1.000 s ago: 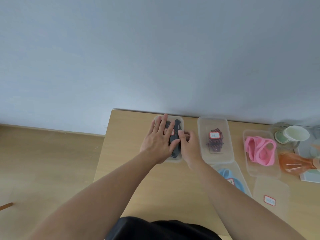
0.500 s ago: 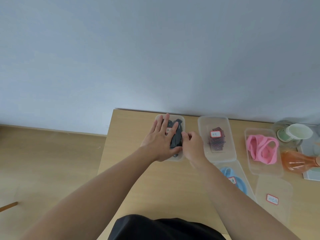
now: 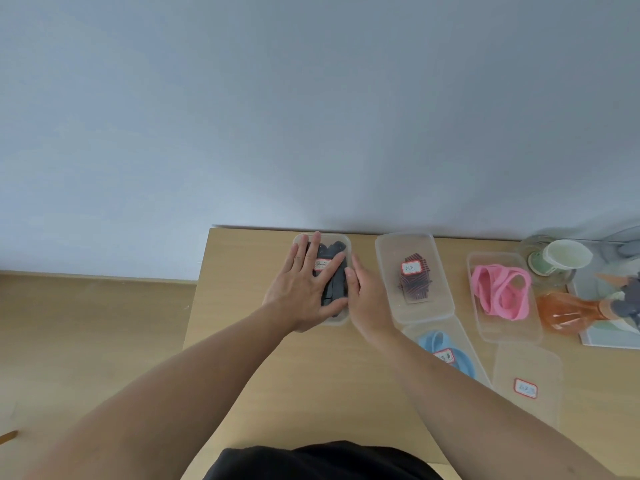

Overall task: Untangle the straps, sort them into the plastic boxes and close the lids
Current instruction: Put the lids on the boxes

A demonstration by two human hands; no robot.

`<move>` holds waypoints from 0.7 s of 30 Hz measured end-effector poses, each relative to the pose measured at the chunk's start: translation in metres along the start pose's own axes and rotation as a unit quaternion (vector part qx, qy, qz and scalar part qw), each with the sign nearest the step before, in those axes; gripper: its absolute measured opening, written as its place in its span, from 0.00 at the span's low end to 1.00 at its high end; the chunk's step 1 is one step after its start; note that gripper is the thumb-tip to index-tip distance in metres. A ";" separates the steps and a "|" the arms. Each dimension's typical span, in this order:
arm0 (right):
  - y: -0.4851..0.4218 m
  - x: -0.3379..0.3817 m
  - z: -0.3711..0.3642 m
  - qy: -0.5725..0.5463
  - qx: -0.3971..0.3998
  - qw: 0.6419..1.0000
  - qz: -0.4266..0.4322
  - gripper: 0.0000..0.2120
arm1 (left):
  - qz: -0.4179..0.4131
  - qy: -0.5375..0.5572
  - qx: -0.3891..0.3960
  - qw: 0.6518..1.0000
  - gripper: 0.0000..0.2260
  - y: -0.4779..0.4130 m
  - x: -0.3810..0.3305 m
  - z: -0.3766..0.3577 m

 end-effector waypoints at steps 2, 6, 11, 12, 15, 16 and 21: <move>0.002 -0.004 0.002 0.031 -0.024 0.999 0.014 0.20 | -0.009 -0.004 -0.004 1.000 0.39 0.000 0.000 0.001; -0.002 -0.007 -0.004 0.077 -0.027 0.995 0.059 0.21 | -0.046 -0.007 -0.023 0.999 0.34 0.004 -0.006 -0.001; -0.002 -0.007 -0.006 0.094 -0.014 0.994 0.046 0.22 | -0.072 -0.012 -0.025 0.997 0.31 0.004 -0.009 -0.002; 0.001 -0.007 -0.006 0.097 -0.010 0.995 0.034 0.22 | -0.071 -0.010 -0.008 0.997 0.33 0.004 -0.009 -0.003; 0.026 -0.010 -0.009 0.039 0.044 0.998 -0.013 0.24 | -0.078 -0.007 0.067 0.995 0.43 0.001 -0.006 -0.006; 0.036 -0.013 -0.010 0.002 0.066 0.997 -0.031 0.25 | -0.081 -0.003 0.094 0.992 0.47 0.001 -0.005 -0.006; 0.052 -0.029 -0.012 -0.149 0.126 0.968 -0.156 0.17 | -0.087 -0.021 0.132 0.987 0.53 -0.001 -0.004 -0.008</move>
Point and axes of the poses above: each hand's wrist, its own y-axis away from the middle knuckle, its own z-axis out of the back of the hand, x = y × z, the point moved 7 cm from there along -y, towards the middle knuckle, and after that the axes turned 7 degrees about -z, right-handed, at the moved point
